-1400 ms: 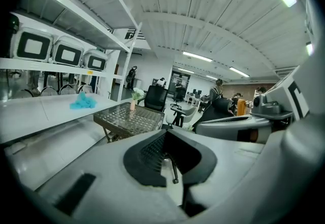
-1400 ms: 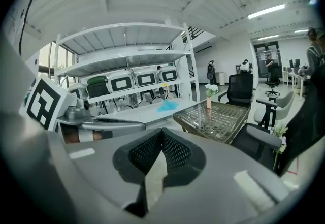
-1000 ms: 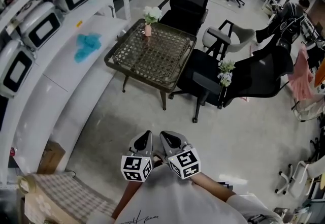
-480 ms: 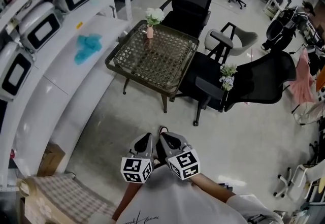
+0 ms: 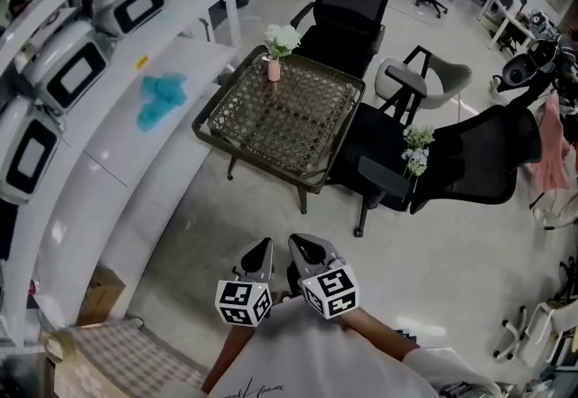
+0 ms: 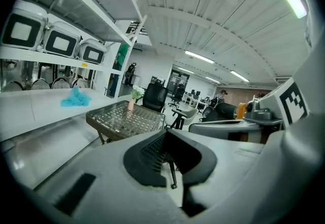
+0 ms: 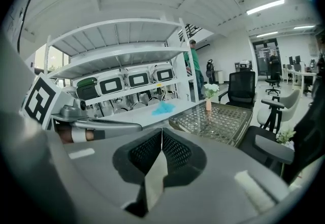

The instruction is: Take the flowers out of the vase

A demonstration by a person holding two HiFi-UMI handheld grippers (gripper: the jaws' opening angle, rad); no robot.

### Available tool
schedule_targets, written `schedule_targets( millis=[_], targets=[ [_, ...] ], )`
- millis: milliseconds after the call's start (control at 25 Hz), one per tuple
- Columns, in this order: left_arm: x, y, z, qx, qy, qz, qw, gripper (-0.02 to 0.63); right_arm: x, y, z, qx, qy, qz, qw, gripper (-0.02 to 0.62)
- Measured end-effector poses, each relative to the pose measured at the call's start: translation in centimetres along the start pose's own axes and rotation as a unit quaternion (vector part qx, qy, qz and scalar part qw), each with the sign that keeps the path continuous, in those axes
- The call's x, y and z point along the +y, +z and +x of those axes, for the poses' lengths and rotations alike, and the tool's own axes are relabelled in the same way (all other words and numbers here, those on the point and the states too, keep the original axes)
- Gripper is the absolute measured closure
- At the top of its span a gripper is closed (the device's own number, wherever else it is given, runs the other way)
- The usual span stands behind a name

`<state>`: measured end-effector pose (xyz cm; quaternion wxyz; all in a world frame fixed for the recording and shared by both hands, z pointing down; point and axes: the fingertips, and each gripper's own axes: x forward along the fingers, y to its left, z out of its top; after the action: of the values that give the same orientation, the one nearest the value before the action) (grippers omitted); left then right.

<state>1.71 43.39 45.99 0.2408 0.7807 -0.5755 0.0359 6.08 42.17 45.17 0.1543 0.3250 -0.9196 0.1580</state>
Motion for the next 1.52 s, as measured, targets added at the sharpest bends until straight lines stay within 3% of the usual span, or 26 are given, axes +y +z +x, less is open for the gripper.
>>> schedule_targets(
  millis=[400, 680, 1080, 1520],
  targets=[
    [1.0, 3.6, 8.2, 0.020, -0.025, 0.010, 0.9994, 0.606, -5.5, 4.1, 4.7, 0.000, 0.001, 0.005, 1.000, 0.588],
    [1.0, 8.3, 14.2, -0.008, -0.049, 0.006, 0.9987, 0.606, -8.2, 6.5, 6.7, 0.008, -0.007, -0.037, 0.999, 0.593],
    [2.5, 10.4, 19.8, -0.011, -0.032, 0.011, 0.9994, 0.606, -14.1, 9.5, 10.4, -0.015, -0.012, -0.032, 0.999, 0.586],
    [3.7, 13.0, 22.8, -0.017, -0.020, 0.013, 0.9996, 0.606, -17.6, 10.9, 12.3, -0.022, -0.011, -0.008, 1.000, 0.571]
  ],
)
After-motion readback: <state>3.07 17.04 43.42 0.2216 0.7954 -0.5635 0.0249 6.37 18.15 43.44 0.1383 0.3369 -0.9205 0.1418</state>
